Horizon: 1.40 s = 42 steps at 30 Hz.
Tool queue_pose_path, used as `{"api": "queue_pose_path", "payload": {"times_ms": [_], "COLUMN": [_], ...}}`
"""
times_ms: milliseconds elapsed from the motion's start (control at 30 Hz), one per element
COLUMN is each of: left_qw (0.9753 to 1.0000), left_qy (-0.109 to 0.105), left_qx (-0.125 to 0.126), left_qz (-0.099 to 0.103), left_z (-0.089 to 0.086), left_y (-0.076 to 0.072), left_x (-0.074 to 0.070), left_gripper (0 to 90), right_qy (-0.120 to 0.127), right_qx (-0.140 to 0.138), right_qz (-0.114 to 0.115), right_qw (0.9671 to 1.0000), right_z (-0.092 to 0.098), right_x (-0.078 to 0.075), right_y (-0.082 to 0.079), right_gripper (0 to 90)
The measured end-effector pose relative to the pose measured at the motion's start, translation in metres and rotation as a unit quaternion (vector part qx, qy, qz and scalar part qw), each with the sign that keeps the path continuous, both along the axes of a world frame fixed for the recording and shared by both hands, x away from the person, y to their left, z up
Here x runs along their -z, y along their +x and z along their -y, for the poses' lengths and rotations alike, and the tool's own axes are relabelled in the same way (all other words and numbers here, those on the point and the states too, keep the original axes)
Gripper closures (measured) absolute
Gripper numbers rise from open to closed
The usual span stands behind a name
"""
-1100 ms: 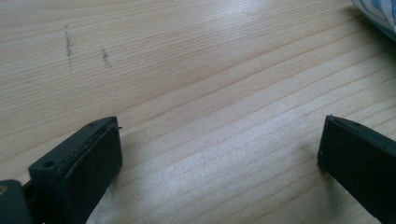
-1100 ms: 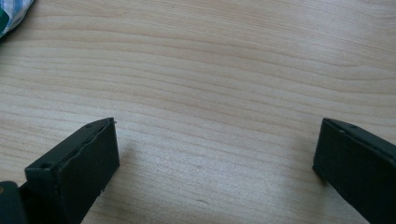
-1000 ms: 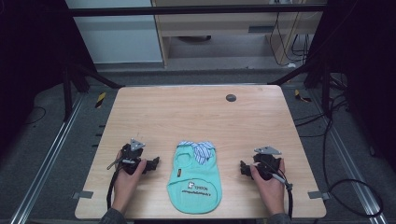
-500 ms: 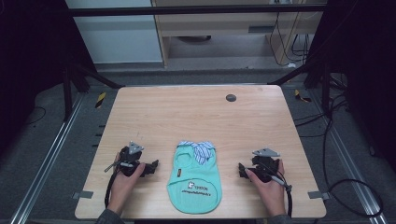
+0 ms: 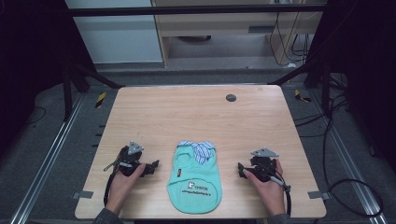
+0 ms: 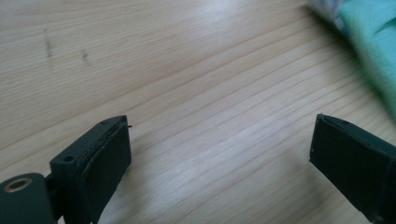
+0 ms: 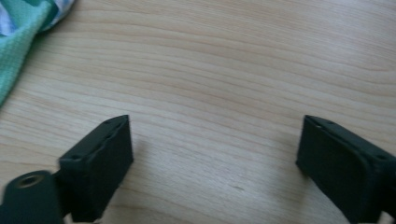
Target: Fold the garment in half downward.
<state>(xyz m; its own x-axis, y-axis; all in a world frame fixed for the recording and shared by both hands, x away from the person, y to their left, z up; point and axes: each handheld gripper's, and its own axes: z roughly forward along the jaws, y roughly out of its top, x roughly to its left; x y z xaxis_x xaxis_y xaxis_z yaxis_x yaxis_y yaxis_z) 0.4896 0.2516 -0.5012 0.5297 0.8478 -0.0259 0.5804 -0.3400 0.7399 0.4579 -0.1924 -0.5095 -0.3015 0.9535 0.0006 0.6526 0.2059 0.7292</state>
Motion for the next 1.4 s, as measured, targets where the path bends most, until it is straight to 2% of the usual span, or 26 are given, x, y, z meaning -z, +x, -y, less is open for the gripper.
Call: {"api": "queue_pose_path", "payload": {"times_ms": [67, 100, 133, 167, 200, 233, 267, 300, 333, 367, 400, 433, 467, 500, 533, 600, 667, 767, 800, 933, 967, 1000, 1067, 1167, 1267, 1400], "left_qw": [1.0000, 0.9998, 0.9998, 0.9993, 0.9993, 0.9989, 0.9989, 0.9988, 0.9985, 0.9984, 0.9980, 0.9975, 0.9974, 0.9973, 0.9970, 0.9966, 0.9963, 0.9954, 0.9955, 0.9955, 0.9949, 0.9942, 0.9928, 0.9930, 0.9922, 0.9917], "left_qy": [-0.004, -0.003, -0.003, 0.001, 0.001, -0.007, -0.007, -0.013, -0.016, -0.020, -0.025, -0.030, -0.028, -0.020, -0.006, -0.003, 0.002, 0.011, 0.016, 0.011, 0.020, 0.030, 0.046, 0.038, 0.047, 0.046], "left_qx": [0.008, 0.019, 0.019, 0.036, 0.036, 0.041, 0.041, 0.044, 0.047, 0.049, 0.054, 0.058, 0.060, 0.066, 0.074, 0.078, 0.084, 0.090, 0.089, 0.088, 0.089, 0.092, 0.099, 0.098, 0.101, 0.102], "left_qz": [0.002, -0.004, -0.004, -0.011, -0.011, -0.019, -0.019, -0.018, -0.021, -0.022, -0.022, -0.026, -0.027, -0.025, -0.023, -0.024, -0.021, -0.031, -0.028, -0.034, -0.043, -0.046, -0.049, -0.053, -0.055, -0.062], "left_z": [0.002, 0.007, 0.007, 0.013, 0.013, 0.019, 0.019, 0.022, 0.025, 0.028, 0.031, 0.037, 0.040, 0.045, 0.055, 0.061, 0.068, 0.078, 0.083, 0.088, 0.090, 0.091, 0.093, 0.094, 0.095, 0.095], "left_y": [0.001, 0.004, 0.004, 0.011, 0.011, 0.019, 0.019, 0.024, 0.029, 0.034, 0.039, 0.046, 0.050, 0.055, 0.064, 0.068, 0.073, 0.080, 0.083, 0.085, 0.086, 0.086, 0.085, 0.084, 0.084, 0.083], "left_x": [-0.002, -0.006, -0.006, -0.012, -0.012, -0.020, -0.020, -0.024, -0.029, -0.034, -0.038, -0.042, -0.045, -0.048, -0.052, -0.054, -0.055, -0.053, -0.051, -0.048, -0.044, -0.042, -0.039, -0.036, -0.034, -0.029], "left_gripper": [4.7, 5.2, 6.9, 8.8, 9.8, 10.8, 11.9, 11.9, 14.0, 22.5, 22.5, 25.7, 27.2, 31.6, 32.5, 33.7, 40.8, 42.6, 43.7, 44.4, 43.9, 44.0, 44.3, 44.8, 45.2, 46.9], "right_qy": [0.004, -0.003, -0.003, -0.008, -0.008, -0.011, -0.011, -0.011, -0.011, -0.010, -0.010, -0.010, -0.010, -0.003, -0.004, -0.007, -0.004, -0.010, -0.011, -0.012, -0.005, -0.003, -0.010, -0.011, -0.014, -0.014], "right_qx": [-0.007, -0.028, -0.028, -0.043, -0.043, -0.062, -0.069, -0.069, -0.079, -0.104, -0.104, -0.113, -0.122, -0.132, -0.140, -0.143, -0.156, -0.162, -0.166, -0.170, -0.171, -0.169, -0.173, -0.173, -0.176, -0.179], "right_qz": [-0.003, -0.005, -0.005, -0.004, -0.004, -0.005, 0.000, 0.000, 0.001, -0.003, -0.003, -0.001, 0.001, -0.004, -0.006, -0.009, -0.010, -0.014, -0.020, -0.026, -0.038, -0.041, -0.046, -0.052, -0.056, -0.064], "right_qw": [1.0000, 0.9996, 0.9996, 0.9991, 0.9991, 0.9980, 0.9976, 0.9976, 0.9968, 0.9945, 0.9945, 0.9935, 0.9925, 0.9913, 0.9902, 0.9897, 0.9877, 0.9866, 0.9859, 0.9851, 0.9845, 0.9847, 0.9837, 0.9834, 0.9827, 0.9817], "right_z": [-0.002, -0.009, -0.009, -0.016, -0.016, -0.025, -0.029, -0.029, -0.034, -0.043, -0.043, -0.047, -0.052, -0.058, -0.062, -0.065, -0.074, -0.081, -0.086, -0.095, -0.100, -0.102, -0.106, -0.108, -0.109, -0.112], "right_x": [-0.001, -0.004, -0.004, -0.010, -0.010, -0.017, -0.020, -0.020, -0.024, -0.029, -0.029, -0.032, -0.035, -0.038, -0.039, -0.040, -0.044, -0.045, -0.045, -0.044, -0.042, -0.040, -0.037, -0.034, -0.032, -0.029], "right_y": [0.001, 0.005, 0.005, 0.012, 0.012, 0.020, 0.024, 0.024, 0.029, 0.039, 0.039, 0.044, 0.051, 0.060, 0.065, 0.070, 0.079, 0.085, 0.090, 0.096, 0.099, 0.101, 0.101, 0.102, 0.102, 0.102], "right_gripper": [15.0, 20.6, 20.6, 26.3, 26.3, 33.4, 37.2, 37.2, 41.4, 48.3, 48.3, 52.4, 55.3, 61.5, 63.9, 66.2, 71.6, 72.5, 72.4, 69.0, 67.4, 66.8, 65.7, 65.3, 65.0, 64.5]}}
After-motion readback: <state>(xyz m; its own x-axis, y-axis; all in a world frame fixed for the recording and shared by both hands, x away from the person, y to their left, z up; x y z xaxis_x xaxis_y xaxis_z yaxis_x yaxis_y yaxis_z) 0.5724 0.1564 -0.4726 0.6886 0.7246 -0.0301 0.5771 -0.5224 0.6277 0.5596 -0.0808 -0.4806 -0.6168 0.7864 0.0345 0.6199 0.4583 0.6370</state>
